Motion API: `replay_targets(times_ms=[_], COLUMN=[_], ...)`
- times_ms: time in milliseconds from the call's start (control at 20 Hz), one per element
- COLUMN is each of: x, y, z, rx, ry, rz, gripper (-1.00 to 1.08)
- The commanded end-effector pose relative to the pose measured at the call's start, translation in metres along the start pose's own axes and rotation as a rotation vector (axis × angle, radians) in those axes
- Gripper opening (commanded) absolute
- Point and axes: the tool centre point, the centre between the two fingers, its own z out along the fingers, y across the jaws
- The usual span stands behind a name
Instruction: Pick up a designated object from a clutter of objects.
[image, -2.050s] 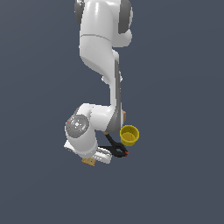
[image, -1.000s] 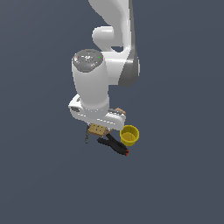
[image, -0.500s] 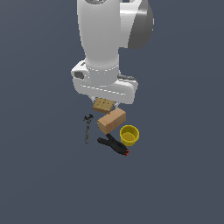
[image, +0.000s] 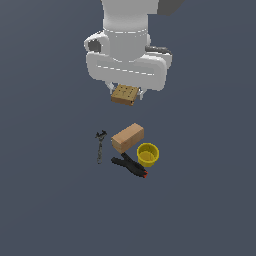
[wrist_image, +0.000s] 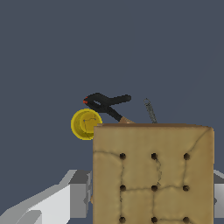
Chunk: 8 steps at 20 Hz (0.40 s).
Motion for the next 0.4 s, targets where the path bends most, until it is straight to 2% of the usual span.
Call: replay_targets(times_ms=[0, 350], x=[-0.005, -0.010], y=[-0.002, -0.004], z=[-0.012, -0.025], rx=[0.000, 0.000], ry=[-0.001, -0.001], rz=[0.000, 0.000], gripper=[-1.00, -1.00])
